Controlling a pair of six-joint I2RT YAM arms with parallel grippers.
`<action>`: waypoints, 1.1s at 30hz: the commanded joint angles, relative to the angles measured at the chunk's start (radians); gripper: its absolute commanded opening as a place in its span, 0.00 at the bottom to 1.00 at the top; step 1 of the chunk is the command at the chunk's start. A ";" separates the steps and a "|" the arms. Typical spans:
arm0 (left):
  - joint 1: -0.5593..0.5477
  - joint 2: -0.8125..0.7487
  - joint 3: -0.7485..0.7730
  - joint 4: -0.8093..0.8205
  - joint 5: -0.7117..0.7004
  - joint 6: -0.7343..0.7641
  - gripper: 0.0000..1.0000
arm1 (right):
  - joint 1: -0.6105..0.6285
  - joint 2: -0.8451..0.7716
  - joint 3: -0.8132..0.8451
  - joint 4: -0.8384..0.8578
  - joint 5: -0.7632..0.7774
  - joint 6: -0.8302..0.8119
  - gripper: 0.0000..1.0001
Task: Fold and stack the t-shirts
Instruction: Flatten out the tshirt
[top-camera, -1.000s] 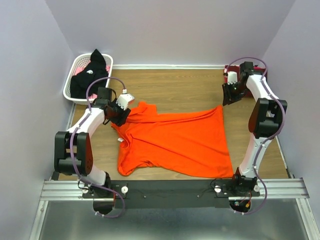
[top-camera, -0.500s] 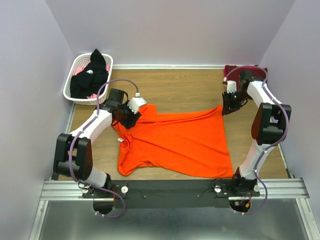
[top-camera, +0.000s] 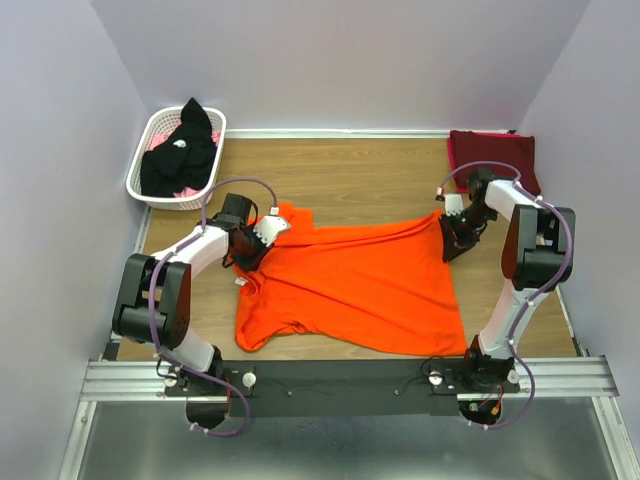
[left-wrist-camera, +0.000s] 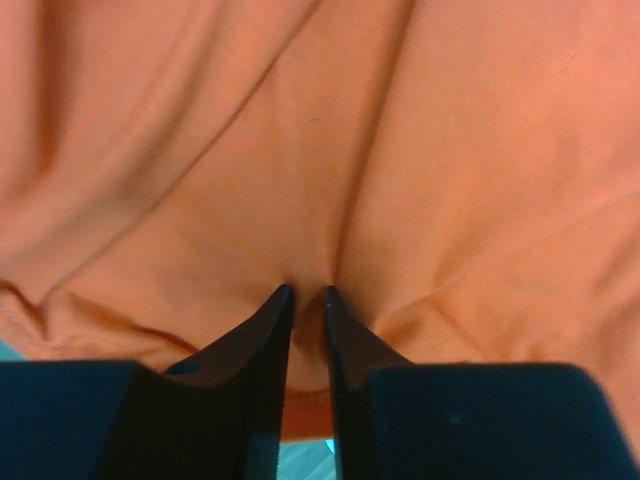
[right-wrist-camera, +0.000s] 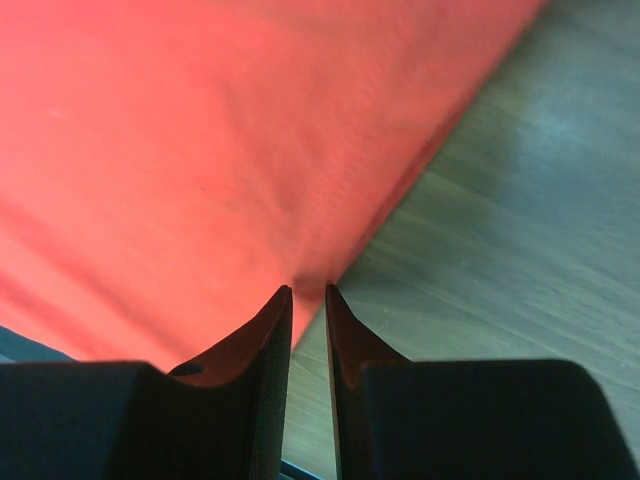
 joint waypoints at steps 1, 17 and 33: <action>-0.001 -0.021 -0.051 -0.053 -0.044 0.014 0.24 | 0.003 0.004 -0.038 0.025 0.078 -0.040 0.26; 0.010 -0.028 0.329 -0.314 0.116 0.121 0.56 | 0.003 -0.067 0.116 -0.086 0.037 -0.076 0.32; 0.017 0.422 0.718 -0.126 0.053 -0.088 0.61 | 0.071 0.105 0.218 -0.025 -0.114 0.067 0.42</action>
